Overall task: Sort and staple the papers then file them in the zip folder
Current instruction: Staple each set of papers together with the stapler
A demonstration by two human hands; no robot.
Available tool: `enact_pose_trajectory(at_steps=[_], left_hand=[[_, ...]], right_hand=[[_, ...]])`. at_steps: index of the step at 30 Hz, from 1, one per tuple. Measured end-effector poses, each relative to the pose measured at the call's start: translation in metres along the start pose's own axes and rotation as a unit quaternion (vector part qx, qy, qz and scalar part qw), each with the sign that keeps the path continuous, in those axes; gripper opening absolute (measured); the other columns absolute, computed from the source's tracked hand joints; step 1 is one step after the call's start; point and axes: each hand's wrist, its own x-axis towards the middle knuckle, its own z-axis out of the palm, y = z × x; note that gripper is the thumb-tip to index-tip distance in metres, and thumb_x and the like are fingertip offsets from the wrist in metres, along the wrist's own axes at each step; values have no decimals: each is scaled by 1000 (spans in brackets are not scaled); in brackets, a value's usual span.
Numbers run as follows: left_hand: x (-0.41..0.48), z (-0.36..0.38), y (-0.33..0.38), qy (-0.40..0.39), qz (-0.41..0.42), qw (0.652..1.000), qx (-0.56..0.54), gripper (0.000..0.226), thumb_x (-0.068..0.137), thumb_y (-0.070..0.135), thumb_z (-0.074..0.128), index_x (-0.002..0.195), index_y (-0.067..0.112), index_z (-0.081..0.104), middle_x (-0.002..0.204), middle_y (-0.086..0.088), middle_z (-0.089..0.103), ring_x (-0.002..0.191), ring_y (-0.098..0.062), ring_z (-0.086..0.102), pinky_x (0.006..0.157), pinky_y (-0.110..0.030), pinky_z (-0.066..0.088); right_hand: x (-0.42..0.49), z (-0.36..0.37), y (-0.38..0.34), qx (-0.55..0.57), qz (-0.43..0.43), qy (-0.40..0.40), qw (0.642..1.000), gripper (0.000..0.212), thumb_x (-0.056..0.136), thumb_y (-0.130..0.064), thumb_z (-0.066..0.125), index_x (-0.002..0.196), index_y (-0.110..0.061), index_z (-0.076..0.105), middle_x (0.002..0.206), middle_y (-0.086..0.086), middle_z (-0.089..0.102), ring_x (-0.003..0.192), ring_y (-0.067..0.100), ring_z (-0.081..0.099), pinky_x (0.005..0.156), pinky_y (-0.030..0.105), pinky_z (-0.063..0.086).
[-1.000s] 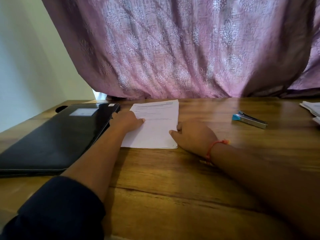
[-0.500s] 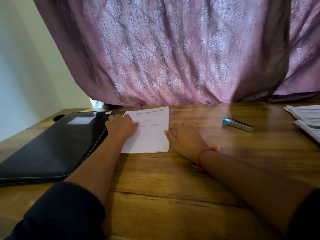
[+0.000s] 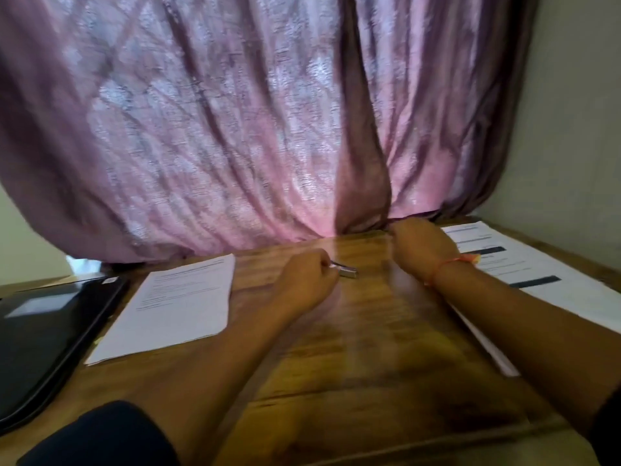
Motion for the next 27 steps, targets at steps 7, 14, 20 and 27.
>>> enact_pose_trajectory(at_steps=[7, 14, 20, 27], left_hand=[[10, 81, 97, -152, -58, 977, -138, 27, 94, 38, 64, 79, 16, 67, 93, -15, 75, 76, -25, 66, 71, -38, 55], [28, 116, 134, -150, -102, 950, -255, 29, 97, 13, 62, 125, 12, 67, 125, -9, 69, 106, -26, 66, 88, -36, 58], [34, 127, 140, -151, -169, 894, -386, 37, 92, -1, 68, 128, 7, 65, 127, -8, 69, 108, -26, 67, 73, -25, 58], [32, 134, 150, -123, -161, 916, -345, 21, 92, 6, 68, 112, 14, 68, 119, -5, 72, 103, -24, 69, 90, -40, 60]], right_hand=[[-40, -26, 128, -106, 106, -174, 973, 35, 85, -36, 68, 118, -21, 67, 126, 5, 63, 113, 24, 61, 92, 26, 47], [-51, -19, 155, -60, 101, -189, 975, 36, 87, -48, 65, 114, -25, 67, 128, 1, 61, 115, 21, 57, 98, 29, 44], [-47, -16, 165, -50, 81, -185, 978, 35, 87, -49, 65, 113, -25, 65, 126, 1, 62, 113, 21, 56, 98, 33, 46], [-48, -16, 167, -57, 79, -191, 977, 40, 87, -51, 64, 116, -24, 63, 125, 3, 61, 110, 21, 57, 95, 34, 48]])
